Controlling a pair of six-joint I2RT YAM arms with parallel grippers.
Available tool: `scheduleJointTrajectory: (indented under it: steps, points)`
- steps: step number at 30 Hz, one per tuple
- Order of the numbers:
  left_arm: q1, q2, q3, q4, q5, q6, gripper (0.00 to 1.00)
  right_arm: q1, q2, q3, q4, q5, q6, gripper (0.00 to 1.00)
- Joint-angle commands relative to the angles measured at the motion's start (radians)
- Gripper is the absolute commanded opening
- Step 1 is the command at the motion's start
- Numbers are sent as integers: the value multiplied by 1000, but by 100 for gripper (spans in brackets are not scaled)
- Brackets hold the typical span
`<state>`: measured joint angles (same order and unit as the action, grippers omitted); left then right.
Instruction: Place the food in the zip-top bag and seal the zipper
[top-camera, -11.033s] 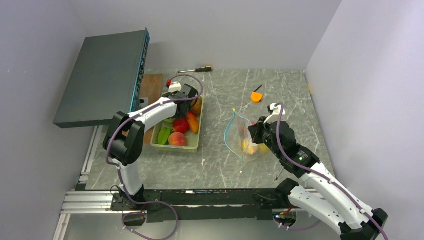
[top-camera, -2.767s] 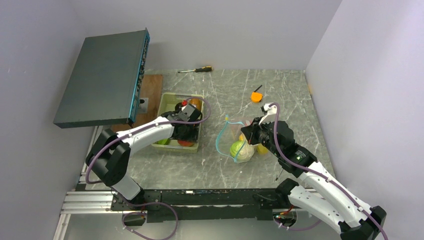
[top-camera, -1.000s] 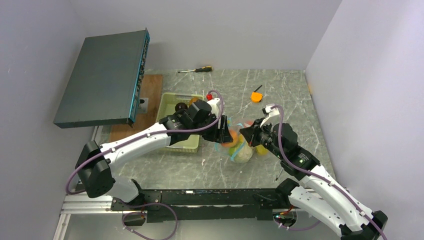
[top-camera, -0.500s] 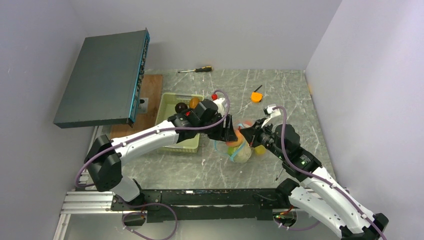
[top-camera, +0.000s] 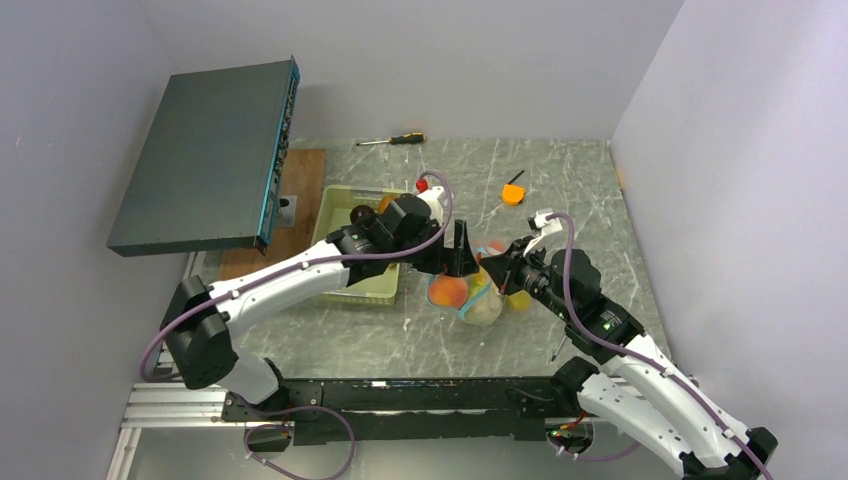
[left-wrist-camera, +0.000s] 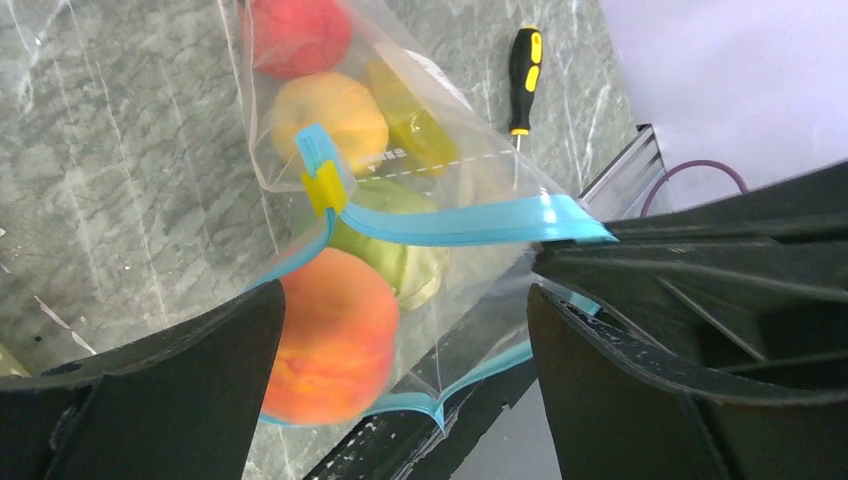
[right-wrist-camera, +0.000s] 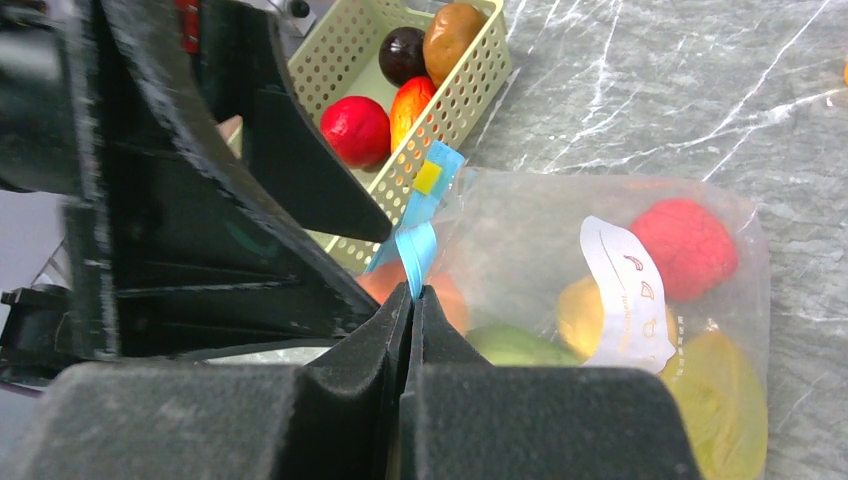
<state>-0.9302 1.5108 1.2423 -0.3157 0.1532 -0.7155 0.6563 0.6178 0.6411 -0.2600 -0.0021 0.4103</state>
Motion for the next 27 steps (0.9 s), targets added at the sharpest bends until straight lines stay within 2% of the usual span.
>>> scheduleJointTrajectory:
  steps: [1, 4, 8, 10, 12, 18, 24, 27]
  points:
    - [-5, -91, -8, 15, -48, 18, 95, 3, -8, 1, 72, -7, -9, 0]
    - [-3, -117, -20, -12, -69, 20, 94, 3, 0, 5, 75, -10, -11, 0]
    - [-5, -144, -60, -32, -72, 26, 87, 4, 1, 5, 78, -9, -10, 0]
    - [-5, -158, -95, -40, -81, 13, 79, 3, 7, 4, 86, -15, -11, 0]
    - [-6, -167, -124, -61, -103, 6, 66, 3, 16, 21, 63, -4, -14, 0]
    - [-8, -171, -215, -25, -121, -25, 48, 5, 7, 18, 65, -2, -17, 0]
    - [-15, -134, -253, 33, -110, -55, 43, 4, 10, 15, 72, -5, -17, 0]
    - [-16, -105, -241, 35, -114, -47, 43, 3, 11, 14, 74, -9, -18, 0]
